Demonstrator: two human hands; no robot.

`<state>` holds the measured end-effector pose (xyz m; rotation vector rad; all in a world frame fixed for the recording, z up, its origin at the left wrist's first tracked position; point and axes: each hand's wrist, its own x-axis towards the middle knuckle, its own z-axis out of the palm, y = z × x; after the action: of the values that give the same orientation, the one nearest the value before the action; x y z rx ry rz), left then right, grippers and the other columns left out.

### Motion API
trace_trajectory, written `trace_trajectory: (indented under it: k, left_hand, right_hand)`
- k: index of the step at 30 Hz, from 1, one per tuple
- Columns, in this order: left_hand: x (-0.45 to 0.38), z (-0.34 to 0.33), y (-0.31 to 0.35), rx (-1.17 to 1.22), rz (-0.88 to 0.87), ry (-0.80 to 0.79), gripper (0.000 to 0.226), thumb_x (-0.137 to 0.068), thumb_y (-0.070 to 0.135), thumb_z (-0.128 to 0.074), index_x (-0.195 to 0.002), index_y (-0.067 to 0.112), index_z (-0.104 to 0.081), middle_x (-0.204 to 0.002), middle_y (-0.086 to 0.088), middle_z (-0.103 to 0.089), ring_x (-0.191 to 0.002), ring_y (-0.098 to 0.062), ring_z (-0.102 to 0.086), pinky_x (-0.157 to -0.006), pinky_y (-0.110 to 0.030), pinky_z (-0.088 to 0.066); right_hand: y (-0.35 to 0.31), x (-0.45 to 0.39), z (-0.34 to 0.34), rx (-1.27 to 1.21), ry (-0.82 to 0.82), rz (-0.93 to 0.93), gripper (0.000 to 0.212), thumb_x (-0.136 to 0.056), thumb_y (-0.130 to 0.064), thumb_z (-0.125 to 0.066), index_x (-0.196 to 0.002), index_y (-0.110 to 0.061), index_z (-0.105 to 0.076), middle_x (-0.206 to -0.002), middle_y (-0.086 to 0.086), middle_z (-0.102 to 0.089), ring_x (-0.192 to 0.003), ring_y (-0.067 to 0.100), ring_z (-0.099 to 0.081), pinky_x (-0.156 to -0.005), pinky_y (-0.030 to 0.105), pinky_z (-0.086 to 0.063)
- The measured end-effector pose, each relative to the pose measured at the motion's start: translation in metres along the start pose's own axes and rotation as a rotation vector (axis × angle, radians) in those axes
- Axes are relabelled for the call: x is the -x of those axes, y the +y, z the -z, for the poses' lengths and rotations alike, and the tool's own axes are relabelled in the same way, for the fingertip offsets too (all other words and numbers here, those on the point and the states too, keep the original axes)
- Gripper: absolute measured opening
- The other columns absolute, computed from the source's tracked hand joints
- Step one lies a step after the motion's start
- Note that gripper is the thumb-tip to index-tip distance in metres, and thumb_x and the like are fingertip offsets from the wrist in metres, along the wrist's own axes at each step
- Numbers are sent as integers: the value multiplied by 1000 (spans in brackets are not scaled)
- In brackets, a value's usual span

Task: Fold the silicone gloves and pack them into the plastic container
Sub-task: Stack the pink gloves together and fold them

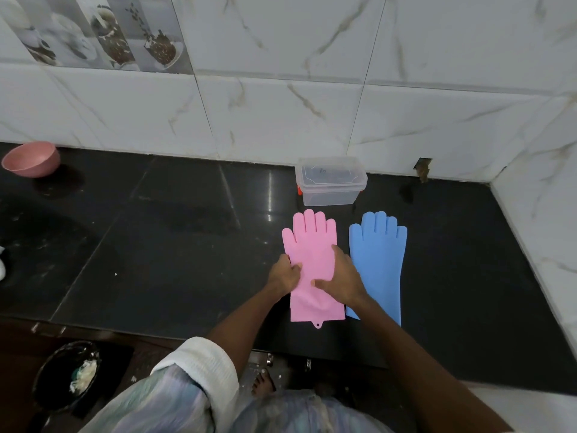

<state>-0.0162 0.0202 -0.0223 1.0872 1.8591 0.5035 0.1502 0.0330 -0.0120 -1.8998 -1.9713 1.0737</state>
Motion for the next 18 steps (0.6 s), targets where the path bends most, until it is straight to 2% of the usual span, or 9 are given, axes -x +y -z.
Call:
trace_trajectory:
  k: [3, 7, 12, 18]
  left_hand:
    - [3, -9, -7, 63, 21, 1, 38, -109, 25, -50, -139, 3, -47, -138, -14, -62, -125, -32, -63, -107, -49, -54]
    - [8, -8, -9, 50, -58, -4, 43, -106, 25, -59, -140, 8, -40, -136, -9, -63, -119, -28, -67, -99, -45, -61]
    - [12, -11, -17, -70, -101, 44, 37, -105, 22, -57, -137, 9, -42, -132, -10, -66, -117, -30, -67, -100, -48, -58]
    - [8, -10, -16, -38, -45, 117, 26, -110, 22, -47, -132, 9, -48, -127, -11, -69, -113, -29, -68, -102, -49, -57]
  right_hand:
    - [9, -2, 1, 53, -61, -18, 91, -90, -31, -81, -162, -18, -27, -160, 7, -40, -144, 27, -46, -119, 42, -40]
    - [13, -3, 2, 151, -30, 25, 74, -94, -22, -77, -158, -19, -38, -156, 6, -42, -136, 26, -53, -115, 37, -45]
    - [19, 5, -13, 248, 83, 55, 66, -95, -18, -74, -154, -25, -44, -150, 1, -46, -127, 21, -58, -109, 33, -51]
    - [16, 5, -18, 191, 168, 71, 61, -96, -5, -69, -151, -24, -50, -150, 0, -48, -127, 20, -59, -105, 28, -52]
